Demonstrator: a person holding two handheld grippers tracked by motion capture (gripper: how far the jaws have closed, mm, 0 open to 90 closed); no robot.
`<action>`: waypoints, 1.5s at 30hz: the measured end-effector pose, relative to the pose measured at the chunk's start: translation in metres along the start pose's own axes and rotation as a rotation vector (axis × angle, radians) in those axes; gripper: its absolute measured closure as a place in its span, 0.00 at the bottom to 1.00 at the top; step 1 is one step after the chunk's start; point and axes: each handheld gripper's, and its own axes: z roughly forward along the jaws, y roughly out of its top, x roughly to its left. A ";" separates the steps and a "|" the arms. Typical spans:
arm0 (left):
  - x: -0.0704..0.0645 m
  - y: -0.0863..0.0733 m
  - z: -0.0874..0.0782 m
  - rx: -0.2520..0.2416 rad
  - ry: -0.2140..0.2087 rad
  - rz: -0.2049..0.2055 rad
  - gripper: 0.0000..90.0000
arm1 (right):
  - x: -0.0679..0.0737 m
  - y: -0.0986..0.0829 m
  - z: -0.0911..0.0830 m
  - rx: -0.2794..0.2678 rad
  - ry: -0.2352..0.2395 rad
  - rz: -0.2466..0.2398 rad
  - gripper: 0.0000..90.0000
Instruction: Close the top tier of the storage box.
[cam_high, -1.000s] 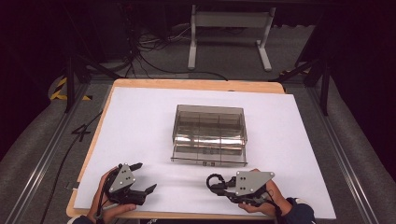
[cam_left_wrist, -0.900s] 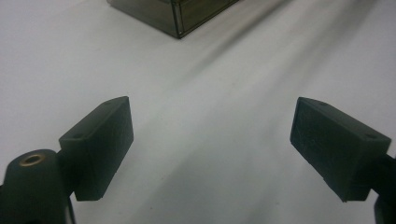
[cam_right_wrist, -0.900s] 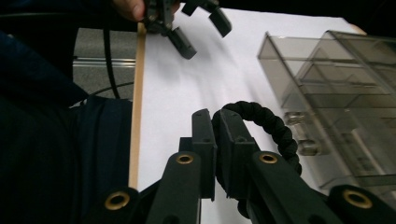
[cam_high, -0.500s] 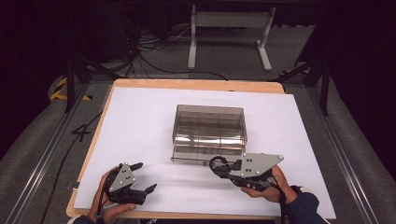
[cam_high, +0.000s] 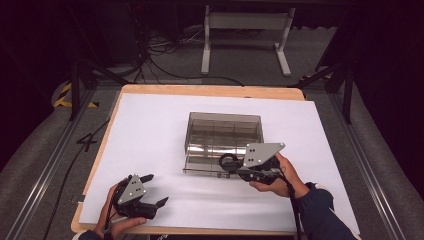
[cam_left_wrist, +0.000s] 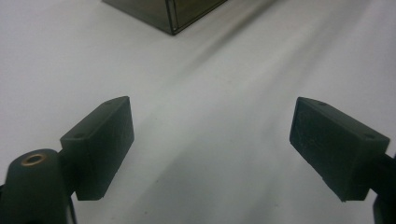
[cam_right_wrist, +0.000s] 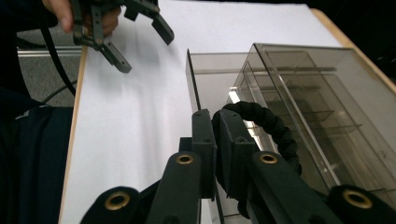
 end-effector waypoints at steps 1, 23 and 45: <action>0.000 0.000 0.000 0.001 -0.006 0.003 0.16 | -0.001 0.000 0.002 0.008 0.000 0.000 0.95; -0.001 0.000 0.000 0.009 -0.020 0.004 0.20 | -0.010 0.006 0.027 0.119 0.023 0.012 0.95; -0.002 0.000 0.001 0.019 -0.035 0.018 0.24 | -0.013 0.005 0.026 0.141 -0.014 0.038 0.92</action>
